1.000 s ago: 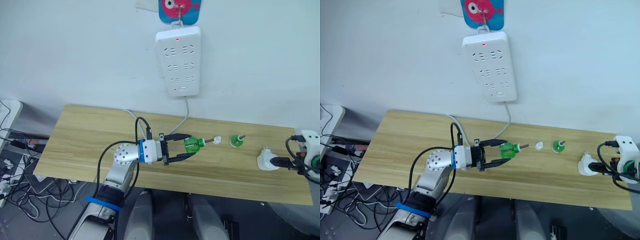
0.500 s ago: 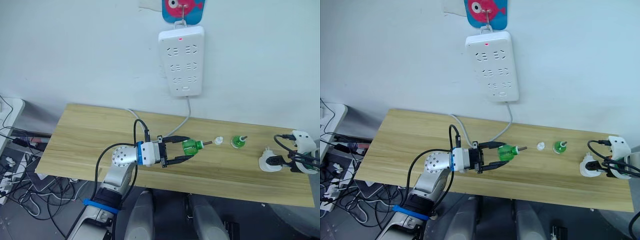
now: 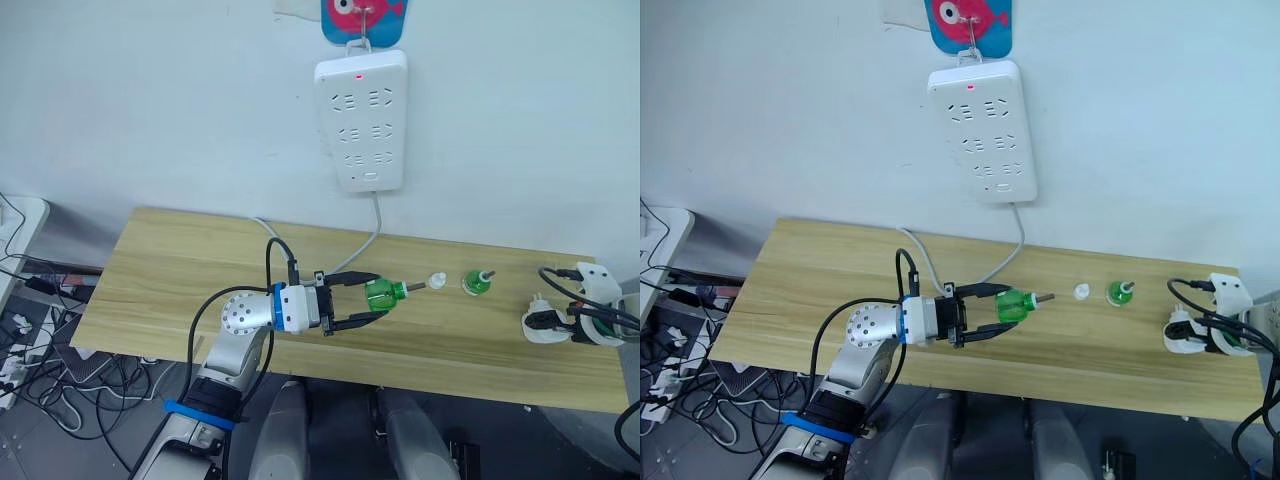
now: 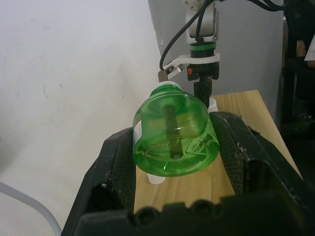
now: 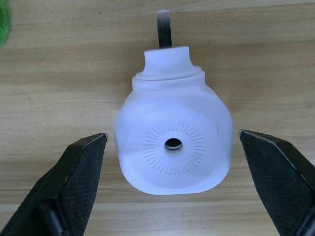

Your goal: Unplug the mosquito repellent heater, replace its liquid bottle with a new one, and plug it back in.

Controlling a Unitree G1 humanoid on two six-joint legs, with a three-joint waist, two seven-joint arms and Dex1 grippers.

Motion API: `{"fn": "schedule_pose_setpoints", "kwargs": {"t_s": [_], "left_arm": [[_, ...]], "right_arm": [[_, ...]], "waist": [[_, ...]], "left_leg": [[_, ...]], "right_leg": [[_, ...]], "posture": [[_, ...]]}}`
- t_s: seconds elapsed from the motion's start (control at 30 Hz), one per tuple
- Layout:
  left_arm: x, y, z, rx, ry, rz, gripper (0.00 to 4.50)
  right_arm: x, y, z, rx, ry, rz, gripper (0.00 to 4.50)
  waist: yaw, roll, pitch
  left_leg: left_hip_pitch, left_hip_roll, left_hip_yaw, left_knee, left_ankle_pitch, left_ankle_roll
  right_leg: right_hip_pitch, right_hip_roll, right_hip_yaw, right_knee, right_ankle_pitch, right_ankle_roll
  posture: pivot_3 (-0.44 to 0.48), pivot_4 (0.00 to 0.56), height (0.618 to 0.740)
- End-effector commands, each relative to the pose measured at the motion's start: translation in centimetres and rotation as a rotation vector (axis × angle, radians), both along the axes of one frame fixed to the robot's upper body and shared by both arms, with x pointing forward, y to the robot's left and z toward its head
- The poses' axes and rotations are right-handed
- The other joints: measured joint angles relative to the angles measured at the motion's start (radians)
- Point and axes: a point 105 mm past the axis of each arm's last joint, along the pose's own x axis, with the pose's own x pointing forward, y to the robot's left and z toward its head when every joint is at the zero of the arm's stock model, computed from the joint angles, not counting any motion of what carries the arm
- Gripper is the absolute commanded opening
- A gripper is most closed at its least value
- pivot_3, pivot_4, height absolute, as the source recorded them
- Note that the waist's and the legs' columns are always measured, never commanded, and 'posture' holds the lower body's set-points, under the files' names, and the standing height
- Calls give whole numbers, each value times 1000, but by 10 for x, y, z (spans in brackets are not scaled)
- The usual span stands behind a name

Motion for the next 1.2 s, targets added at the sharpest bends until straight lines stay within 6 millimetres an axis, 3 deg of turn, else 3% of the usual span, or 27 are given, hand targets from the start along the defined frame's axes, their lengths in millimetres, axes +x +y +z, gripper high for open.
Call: {"fn": "schedule_pose_setpoints", "kwargs": {"t_s": [0.03, 1.2], "left_arm": [[-7, -2, 7, -22, -24, -19, 2240], [-8, -2, 6, -9, -10, -17, 2240]], "right_arm": [[0, -7, 2, -16, -15, 1, 4476], [-3, -12, -5, -22, -7, 64, 4476]], "waist": [[0, 0, 0], [1, 0, 1]], "left_leg": [[0, 0, 0, 0, 0, 0], [0, 0, 0, -1, 0, 0]], "right_leg": [[0, 0, 0, 0, 0, 0], [0, 0, 0, 0, 0, 0]], "posture": [[143, 404, 740], [149, 405, 740]]}}
